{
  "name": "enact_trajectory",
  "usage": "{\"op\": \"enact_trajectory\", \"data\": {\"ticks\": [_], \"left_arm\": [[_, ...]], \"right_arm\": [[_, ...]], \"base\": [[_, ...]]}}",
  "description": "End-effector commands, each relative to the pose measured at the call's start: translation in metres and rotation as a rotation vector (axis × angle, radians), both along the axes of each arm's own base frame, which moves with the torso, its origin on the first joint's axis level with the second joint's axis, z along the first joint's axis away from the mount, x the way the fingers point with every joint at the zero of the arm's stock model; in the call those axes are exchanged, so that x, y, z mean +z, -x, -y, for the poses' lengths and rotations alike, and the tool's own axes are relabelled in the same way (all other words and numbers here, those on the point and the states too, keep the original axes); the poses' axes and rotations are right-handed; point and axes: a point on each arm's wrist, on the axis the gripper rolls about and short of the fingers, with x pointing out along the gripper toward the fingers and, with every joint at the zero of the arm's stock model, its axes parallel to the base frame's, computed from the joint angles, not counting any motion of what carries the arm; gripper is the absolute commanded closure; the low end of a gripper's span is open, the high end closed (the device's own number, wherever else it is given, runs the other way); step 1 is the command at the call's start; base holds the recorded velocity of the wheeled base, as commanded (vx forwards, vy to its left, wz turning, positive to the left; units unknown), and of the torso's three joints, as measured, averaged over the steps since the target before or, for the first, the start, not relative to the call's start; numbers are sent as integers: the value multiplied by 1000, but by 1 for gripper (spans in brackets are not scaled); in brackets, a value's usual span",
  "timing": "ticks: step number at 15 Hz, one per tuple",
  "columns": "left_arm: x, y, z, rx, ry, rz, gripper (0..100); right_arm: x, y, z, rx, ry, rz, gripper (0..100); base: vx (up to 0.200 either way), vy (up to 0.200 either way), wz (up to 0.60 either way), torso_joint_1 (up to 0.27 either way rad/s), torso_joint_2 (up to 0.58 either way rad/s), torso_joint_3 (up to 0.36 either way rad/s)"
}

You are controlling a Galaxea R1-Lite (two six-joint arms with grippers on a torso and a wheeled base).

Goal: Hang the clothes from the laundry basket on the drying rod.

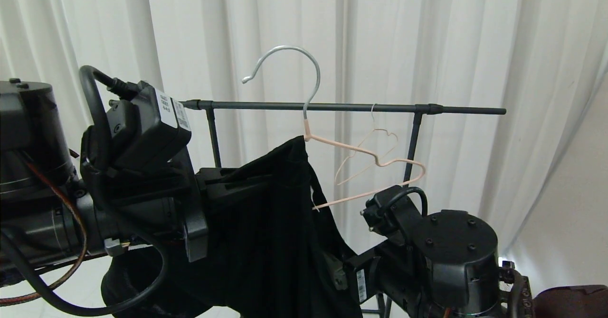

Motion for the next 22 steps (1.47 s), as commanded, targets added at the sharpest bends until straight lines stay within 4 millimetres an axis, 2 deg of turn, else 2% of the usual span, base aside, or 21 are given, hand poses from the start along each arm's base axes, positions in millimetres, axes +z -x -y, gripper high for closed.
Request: {"op": "enact_trajectory", "data": {"ticks": [1,5,9,10,14,18,22], "left_arm": [[1,-1,0,1,2,4,100],[-5,-2,-5,25,-10,-12,100],[-9,-2,-5,29,-18,-27,100],[-10,-2,-6,29,-21,-29,100],[-17,1,-8,30,-31,-47,100],[-24,4,-9,29,-41,-66,100],[-25,6,-9,17,-41,-73,100]], "right_arm": [[-13,-3,6,-19,51,-22,0],[-27,-16,41,-155,169,-20,0],[-18,-30,62,-246,168,3,0],[-17,-31,64,-251,164,7,100],[-11,-40,73,-288,179,33,100],[1,-60,97,-378,210,79,100],[16,-77,100,-422,176,117,100]], "base": [[0,0,0,0,0,0],[0,0,0,0,0,0],[0,0,0,0,0,0],[0,0,0,0,0,0],[0,0,0,0,0,0],[0,0,0,0,0,0],[0,0,0,0,0,0]]}}
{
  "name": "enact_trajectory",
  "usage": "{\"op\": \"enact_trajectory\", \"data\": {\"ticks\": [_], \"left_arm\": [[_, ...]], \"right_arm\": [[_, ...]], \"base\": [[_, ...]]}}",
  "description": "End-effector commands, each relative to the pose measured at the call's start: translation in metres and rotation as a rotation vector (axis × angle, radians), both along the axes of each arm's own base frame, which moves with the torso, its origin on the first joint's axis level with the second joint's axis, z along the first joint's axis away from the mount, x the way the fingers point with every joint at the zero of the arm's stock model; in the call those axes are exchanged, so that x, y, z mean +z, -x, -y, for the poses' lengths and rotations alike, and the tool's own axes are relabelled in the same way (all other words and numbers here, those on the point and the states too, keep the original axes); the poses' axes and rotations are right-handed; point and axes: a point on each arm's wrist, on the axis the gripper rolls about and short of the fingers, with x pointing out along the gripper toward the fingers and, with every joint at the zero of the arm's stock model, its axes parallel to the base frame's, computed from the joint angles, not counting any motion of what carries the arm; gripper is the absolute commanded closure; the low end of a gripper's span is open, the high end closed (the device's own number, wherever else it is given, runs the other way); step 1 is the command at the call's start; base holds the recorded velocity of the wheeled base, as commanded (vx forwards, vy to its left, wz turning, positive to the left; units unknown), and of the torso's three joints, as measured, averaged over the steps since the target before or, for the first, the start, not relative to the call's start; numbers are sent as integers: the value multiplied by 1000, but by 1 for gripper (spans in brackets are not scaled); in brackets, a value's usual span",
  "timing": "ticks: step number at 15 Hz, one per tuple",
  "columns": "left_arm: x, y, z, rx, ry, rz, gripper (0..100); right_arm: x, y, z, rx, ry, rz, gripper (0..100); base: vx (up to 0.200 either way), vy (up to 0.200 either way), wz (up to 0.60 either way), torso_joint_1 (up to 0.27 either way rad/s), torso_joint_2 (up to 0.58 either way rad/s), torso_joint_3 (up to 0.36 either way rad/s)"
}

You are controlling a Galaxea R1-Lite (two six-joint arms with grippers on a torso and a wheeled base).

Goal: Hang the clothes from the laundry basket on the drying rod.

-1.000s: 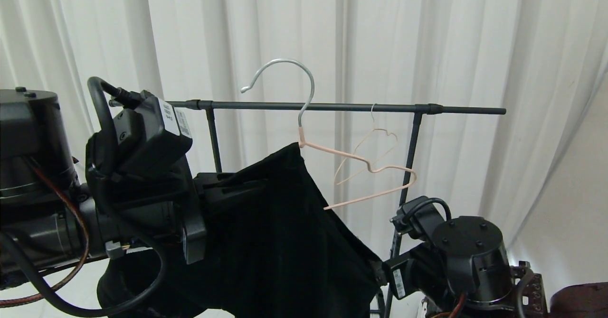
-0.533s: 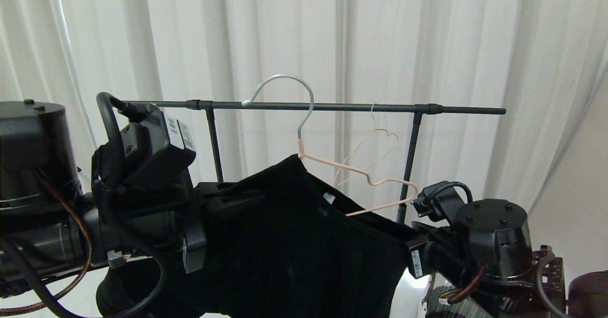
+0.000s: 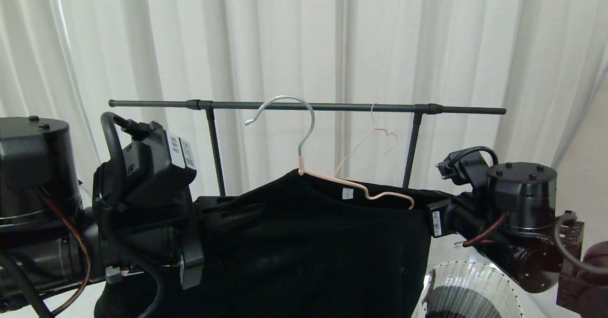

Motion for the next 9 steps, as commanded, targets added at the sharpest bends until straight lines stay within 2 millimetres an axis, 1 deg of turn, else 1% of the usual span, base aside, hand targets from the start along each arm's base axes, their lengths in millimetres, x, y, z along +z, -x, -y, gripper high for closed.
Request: {"op": "enact_trajectory", "data": {"ticks": [1,2,4,5,6,7,8,9], "left_arm": [[-1,1,-1,-2,-3,-2,100],[-6,2,-2,4,-11,-14,100],[-25,0,-6,36,-61,-68,100],[-36,-3,-5,57,-105,-84,100],[-39,-6,-4,67,-124,-85,100],[-38,-10,-2,68,-128,-83,100],[-36,-13,0,70,-123,-79,100],[-34,-15,0,74,-118,-76,100]], "right_arm": [[5,-5,2,-16,-13,17,100],[6,-4,2,-14,-14,19,100],[20,0,1,51,-53,50,100],[28,4,-1,97,-68,70,100],[31,5,-1,119,-71,77,100],[34,11,-4,159,-67,82,100],[33,15,-7,175,-62,74,0],[32,16,-8,184,-59,68,0]], "base": [[0,0,0,0,0,0],[0,0,0,0,0,0],[0,0,0,0,0,0],[0,0,0,0,0,0],[0,0,0,0,0,0],[0,0,0,0,0,0],[0,0,0,0,0,0],[0,0,0,0,0,0]]}}
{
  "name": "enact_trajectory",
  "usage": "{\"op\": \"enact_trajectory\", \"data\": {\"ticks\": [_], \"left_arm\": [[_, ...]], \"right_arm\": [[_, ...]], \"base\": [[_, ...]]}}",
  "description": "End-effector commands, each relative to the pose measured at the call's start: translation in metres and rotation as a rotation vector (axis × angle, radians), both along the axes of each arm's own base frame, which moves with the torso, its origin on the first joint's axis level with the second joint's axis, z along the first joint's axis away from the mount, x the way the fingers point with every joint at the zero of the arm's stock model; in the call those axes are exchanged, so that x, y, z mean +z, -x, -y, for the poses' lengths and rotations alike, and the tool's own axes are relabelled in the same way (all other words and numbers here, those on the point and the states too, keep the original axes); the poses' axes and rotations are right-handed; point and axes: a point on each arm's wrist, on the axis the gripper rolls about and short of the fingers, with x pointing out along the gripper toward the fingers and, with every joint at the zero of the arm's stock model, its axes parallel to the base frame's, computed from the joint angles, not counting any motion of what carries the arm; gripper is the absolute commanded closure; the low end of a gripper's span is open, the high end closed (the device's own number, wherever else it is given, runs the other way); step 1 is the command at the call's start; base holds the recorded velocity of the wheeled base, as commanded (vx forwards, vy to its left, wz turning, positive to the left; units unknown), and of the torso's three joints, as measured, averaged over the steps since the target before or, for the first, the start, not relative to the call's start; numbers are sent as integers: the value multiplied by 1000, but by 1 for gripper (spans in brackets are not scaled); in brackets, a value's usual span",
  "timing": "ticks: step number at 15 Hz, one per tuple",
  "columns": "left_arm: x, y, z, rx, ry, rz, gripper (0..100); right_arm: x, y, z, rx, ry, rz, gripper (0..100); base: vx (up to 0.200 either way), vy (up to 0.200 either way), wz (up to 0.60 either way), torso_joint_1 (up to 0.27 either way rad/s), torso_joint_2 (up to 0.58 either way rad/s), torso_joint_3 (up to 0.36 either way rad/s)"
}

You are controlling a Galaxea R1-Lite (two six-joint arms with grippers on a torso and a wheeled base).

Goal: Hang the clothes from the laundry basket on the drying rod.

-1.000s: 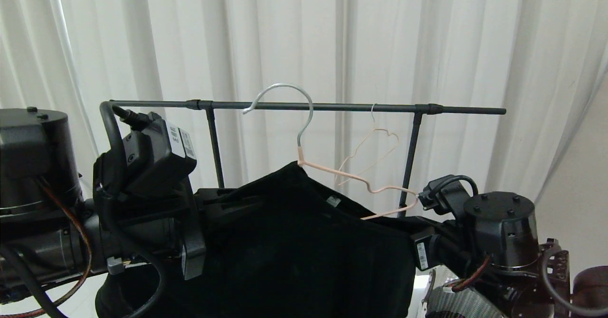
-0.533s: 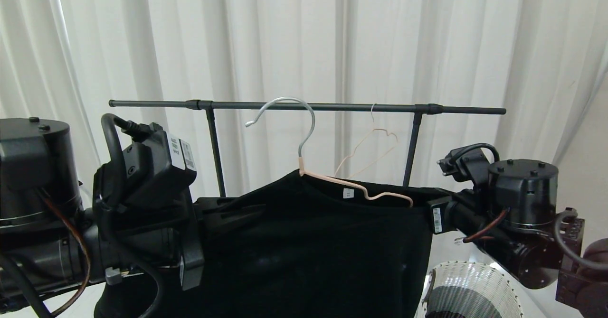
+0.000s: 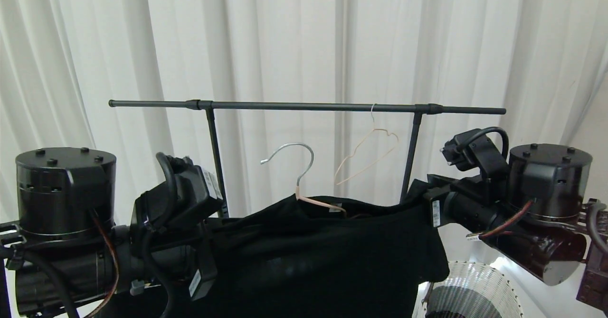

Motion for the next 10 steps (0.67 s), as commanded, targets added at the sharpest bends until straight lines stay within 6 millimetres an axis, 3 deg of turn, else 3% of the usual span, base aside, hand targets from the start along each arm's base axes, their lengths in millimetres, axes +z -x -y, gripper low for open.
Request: {"op": "enact_trajectory", "data": {"ticks": [1,6,10], "left_arm": [[1,-6,1,11,1,-5,100],[8,-12,-4,82,72,-51,100],[16,-20,-16,161,110,-46,100]], "right_arm": [[2,5,-2,24,-4,5,0],[5,12,3,169,51,-19,0],[6,14,7,178,64,-34,0]], "base": [[0,0,0,0,0,0],[0,0,0,0,0,0],[0,0,0,0,0,0]]}}
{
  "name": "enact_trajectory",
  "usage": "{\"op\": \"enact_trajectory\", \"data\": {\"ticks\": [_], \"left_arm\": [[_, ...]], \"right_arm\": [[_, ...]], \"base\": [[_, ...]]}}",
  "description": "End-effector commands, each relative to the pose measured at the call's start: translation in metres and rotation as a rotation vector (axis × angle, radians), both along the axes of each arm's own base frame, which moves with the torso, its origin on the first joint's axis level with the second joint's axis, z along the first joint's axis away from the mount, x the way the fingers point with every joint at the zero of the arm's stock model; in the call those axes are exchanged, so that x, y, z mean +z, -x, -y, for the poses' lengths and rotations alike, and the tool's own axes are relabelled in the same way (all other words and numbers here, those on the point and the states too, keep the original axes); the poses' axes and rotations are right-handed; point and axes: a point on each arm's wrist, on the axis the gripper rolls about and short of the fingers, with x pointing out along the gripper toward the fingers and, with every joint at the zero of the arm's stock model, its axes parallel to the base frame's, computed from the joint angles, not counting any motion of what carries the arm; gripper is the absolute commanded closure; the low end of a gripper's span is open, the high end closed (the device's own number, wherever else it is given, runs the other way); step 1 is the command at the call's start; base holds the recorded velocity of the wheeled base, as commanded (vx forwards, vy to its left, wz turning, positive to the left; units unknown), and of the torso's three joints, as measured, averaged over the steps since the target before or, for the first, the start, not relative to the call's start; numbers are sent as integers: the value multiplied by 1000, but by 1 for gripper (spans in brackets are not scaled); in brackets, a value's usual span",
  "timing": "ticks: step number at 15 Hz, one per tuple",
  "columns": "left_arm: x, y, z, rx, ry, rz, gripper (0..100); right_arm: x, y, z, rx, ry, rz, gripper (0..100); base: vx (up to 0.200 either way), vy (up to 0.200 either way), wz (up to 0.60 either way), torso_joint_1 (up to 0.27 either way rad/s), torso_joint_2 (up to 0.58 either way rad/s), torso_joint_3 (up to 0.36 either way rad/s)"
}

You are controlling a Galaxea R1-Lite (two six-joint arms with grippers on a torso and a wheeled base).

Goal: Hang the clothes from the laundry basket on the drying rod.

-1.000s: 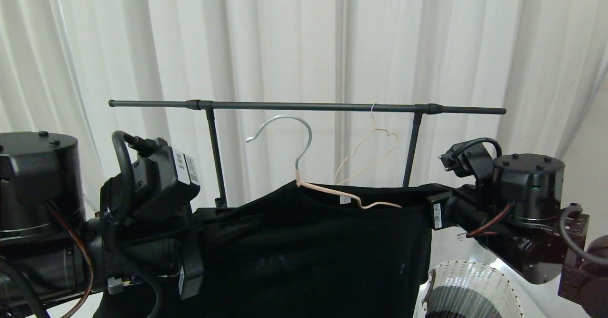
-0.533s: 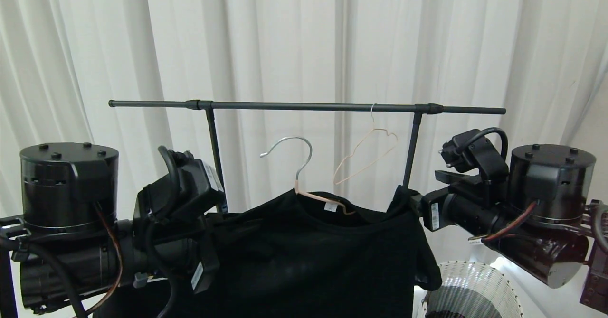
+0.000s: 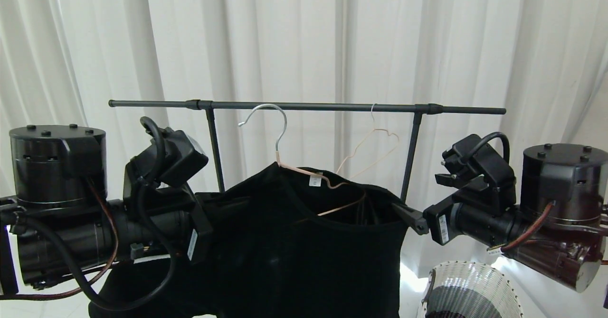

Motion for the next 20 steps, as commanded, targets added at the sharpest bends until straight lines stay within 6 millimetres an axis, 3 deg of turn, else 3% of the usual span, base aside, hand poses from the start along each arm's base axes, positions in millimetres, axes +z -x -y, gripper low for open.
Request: {"op": "enact_trajectory", "data": {"ticks": [1,8,11,12,17,20], "left_arm": [[5,2,-3,13,13,14,100],[14,17,2,-42,36,51,100],[11,18,3,-50,28,46,100],[11,17,4,-49,30,44,100],[17,23,7,-98,53,62,100],[21,29,7,-154,73,77,100]], "right_arm": [[1,0,1,-1,1,3,0],[-5,-4,0,5,64,9,0],[-2,-12,12,-41,85,31,0],[-1,-7,12,-27,82,35,0],[-28,33,2,170,149,-46,0],[-44,29,-5,185,200,-89,0]], "base": [[0,0,0,0,0,0],[0,0,0,0,0,0],[0,0,0,0,0,0],[0,0,0,0,0,0],[0,0,0,0,0,0],[0,0,0,0,0,0]]}}
